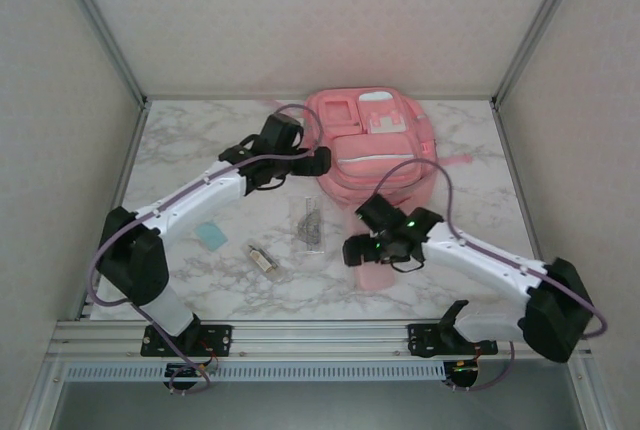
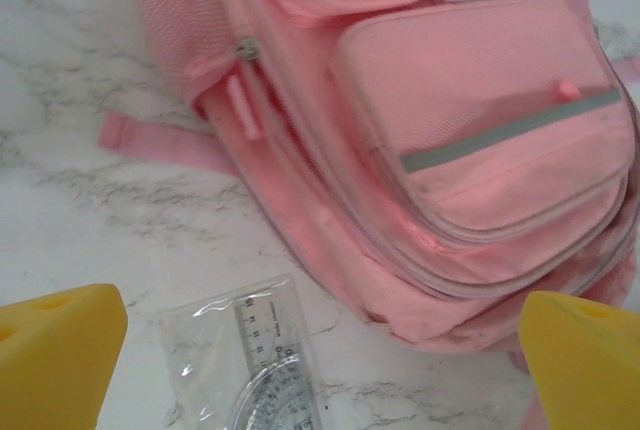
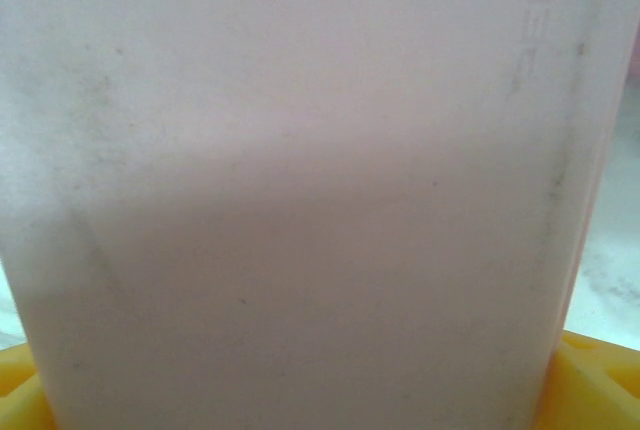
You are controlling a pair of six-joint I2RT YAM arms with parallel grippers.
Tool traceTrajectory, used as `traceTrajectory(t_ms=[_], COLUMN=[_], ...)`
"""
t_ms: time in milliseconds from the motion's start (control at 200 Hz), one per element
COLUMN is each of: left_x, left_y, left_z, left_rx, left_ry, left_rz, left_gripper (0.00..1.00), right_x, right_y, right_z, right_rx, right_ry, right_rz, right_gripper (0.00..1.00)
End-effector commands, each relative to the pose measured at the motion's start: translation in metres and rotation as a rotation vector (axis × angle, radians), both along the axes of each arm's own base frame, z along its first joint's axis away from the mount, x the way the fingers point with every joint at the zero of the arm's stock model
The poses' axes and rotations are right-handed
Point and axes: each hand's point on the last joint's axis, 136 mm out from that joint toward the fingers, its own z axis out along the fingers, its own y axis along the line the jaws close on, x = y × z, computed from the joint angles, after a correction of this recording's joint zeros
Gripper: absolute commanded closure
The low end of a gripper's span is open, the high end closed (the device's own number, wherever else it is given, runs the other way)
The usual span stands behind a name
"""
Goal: Pack the student bag
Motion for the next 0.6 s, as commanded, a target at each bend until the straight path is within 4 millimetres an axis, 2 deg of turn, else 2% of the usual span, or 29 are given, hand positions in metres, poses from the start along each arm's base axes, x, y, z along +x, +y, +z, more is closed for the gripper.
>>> traceTrajectory(t_ms=[0, 130, 315, 390, 470, 591], left_x=[-0.008, -0.009, -0.002, 0.005, 0.011, 0.014], left_y=[-0.02, -0.05, -0.091, -0.104, -0.113, -0.124], left_z=[-0.01, -0.013, -0.027, -0.037, -0.047, -0.057], left_rx=[0.177, 0.266, 0.339, 0.377, 0.431, 0.453], left_ry=[-0.043, -0.098, -0.141, -0.144, -0.138, -0.141], left_rz=[-0.138, -0.237, -0.368, -0.422, -0.483, -0.559], left_gripper=[0.0, 0.02, 0.03, 0.06, 0.13, 0.14], right_x=[0.018, 0.055, 0.102, 0.115, 0.123, 0.126], right_y=[-0.008, -0.04, -0.091, -0.106, -0.117, -0.134], right_z=[0.041, 0.067, 0.076, 0.073, 0.07, 0.068], right_rx=[0.094, 0.094, 0.089, 0.121, 0.162, 0.153], right_ry=[-0.051, -0.15, -0.27, -0.255, -0.23, -0.237], right_rz=[-0.053, -0.171, -0.378, -0.437, -0.484, -0.527], right_gripper=[0.2, 0.21, 0.22, 0.22, 0.22, 0.22])
